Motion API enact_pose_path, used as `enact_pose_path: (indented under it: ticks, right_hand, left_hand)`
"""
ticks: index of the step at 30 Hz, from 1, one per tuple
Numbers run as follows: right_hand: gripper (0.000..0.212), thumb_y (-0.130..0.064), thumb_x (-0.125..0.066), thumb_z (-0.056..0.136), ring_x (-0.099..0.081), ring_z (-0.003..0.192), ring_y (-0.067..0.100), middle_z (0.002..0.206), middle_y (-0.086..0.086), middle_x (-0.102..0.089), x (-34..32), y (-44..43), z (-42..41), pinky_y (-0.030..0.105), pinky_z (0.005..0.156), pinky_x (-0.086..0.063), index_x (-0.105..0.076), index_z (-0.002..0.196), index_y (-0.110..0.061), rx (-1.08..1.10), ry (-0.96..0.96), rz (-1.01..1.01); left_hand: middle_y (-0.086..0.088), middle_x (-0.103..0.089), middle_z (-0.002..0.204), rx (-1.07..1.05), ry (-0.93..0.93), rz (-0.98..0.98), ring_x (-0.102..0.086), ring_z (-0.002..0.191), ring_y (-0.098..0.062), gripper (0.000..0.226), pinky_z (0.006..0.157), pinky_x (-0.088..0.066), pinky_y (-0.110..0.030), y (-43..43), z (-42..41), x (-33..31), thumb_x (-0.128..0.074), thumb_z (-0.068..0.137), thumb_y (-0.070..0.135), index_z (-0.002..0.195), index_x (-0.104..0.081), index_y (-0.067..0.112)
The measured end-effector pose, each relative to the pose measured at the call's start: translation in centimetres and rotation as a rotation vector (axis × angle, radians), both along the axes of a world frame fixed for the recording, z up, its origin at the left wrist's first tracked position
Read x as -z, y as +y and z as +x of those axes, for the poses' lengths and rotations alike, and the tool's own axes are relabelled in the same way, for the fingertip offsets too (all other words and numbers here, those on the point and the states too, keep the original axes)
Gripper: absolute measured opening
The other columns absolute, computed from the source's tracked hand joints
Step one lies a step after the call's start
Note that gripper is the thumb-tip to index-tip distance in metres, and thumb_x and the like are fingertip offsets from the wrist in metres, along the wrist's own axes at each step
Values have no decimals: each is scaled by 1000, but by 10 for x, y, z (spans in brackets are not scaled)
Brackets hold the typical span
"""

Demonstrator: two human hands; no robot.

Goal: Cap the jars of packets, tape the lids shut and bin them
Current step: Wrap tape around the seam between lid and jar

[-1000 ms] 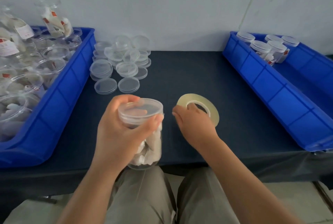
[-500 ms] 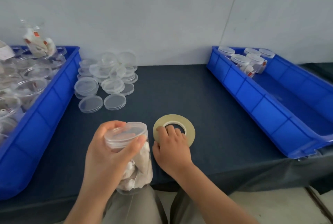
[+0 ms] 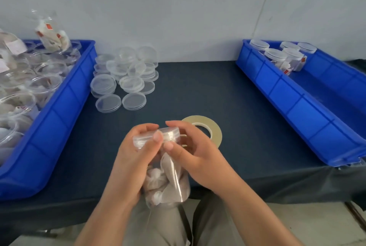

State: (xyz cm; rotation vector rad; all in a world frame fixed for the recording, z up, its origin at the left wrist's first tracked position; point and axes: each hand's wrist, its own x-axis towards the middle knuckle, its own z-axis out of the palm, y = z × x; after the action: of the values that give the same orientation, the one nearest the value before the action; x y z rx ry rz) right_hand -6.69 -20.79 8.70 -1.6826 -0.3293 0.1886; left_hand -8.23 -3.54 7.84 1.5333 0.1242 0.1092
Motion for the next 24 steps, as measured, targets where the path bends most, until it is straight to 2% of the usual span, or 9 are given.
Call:
enact_pose_path:
  ticks: [2, 6, 9, 13, 15, 19, 21, 24]
  right_hand:
    - [52, -42, -71, 95, -72, 116, 17, 123, -1, -74, -3, -2, -3, 36, 101, -58, -59, 144, -27, -19, 56, 94]
    - [49, -33, -61, 103, -67, 127, 12, 132, -5, -74, 1, -6, -6, 24, 105, -51, -54, 151, -28, -67, 113, 167]
    - [52, -36, -58, 103, -62, 135, 11, 139, -9, -70, 7, -5, -7, 34, 117, -44, -51, 154, -33, -63, 156, 184]
    - [60, -52, -63, 99, -51, 145, 9, 148, -14, -63, 14, -4, -6, 46, 127, -31, -49, 156, -40, -70, 210, 228]
    - [58, -51, -63, 98, -53, 144, 12, 148, -11, -64, 16, -3, -6, 48, 126, -31, -52, 154, -42, -70, 228, 269]
    - [38, -43, -53, 107, -64, 133, 21, 139, 0, -71, 15, 2, -7, 50, 121, -41, -64, 144, -40, -13, 272, 361]
    - [37, -47, -48, 110, -68, 128, 25, 133, 4, -73, 13, 5, -7, 54, 118, -45, -68, 139, -38, 37, 306, 380]
    - [46, -60, -61, 97, -69, 124, 27, 130, 6, -73, 10, 10, -13, 52, 111, -52, -66, 137, -37, 46, 265, 355]
  left_hand:
    - [-5, -79, 112, 36, -12, 5, -79, 99, -26, 72, 88, -63, -52, -1, -1, -4, -75, 60, 90, 112, -71, 41]
    - [-5, -78, 113, 54, -10, 11, -78, 101, -27, 64, 90, -62, -51, 2, -1, -7, -76, 67, 83, 112, -71, 38]
    - [1, -78, 111, 42, -11, 37, -78, 100, -22, 55, 89, -62, -46, 1, -2, -6, -72, 70, 74, 111, -70, 38]
    - [9, -77, 109, 18, -15, 61, -78, 99, -16, 57, 85, -61, -38, -2, -1, -5, -70, 68, 77, 111, -69, 40]
    - [9, -77, 109, 19, -14, 56, -78, 99, -15, 54, 86, -61, -38, -3, -1, -5, -70, 68, 78, 109, -70, 42]
    - [5, -78, 108, 23, 5, 15, -78, 99, -18, 48, 86, -61, -41, -2, -2, -6, -70, 69, 79, 103, -71, 45]
    - [5, -78, 106, 22, 6, 3, -79, 97, -18, 50, 83, -60, -38, -3, -3, -5, -70, 68, 81, 102, -72, 45]
    - [5, -79, 107, 20, -3, 23, -78, 99, -18, 64, 83, -61, -40, -5, -6, -4, -72, 62, 92, 105, -71, 45]
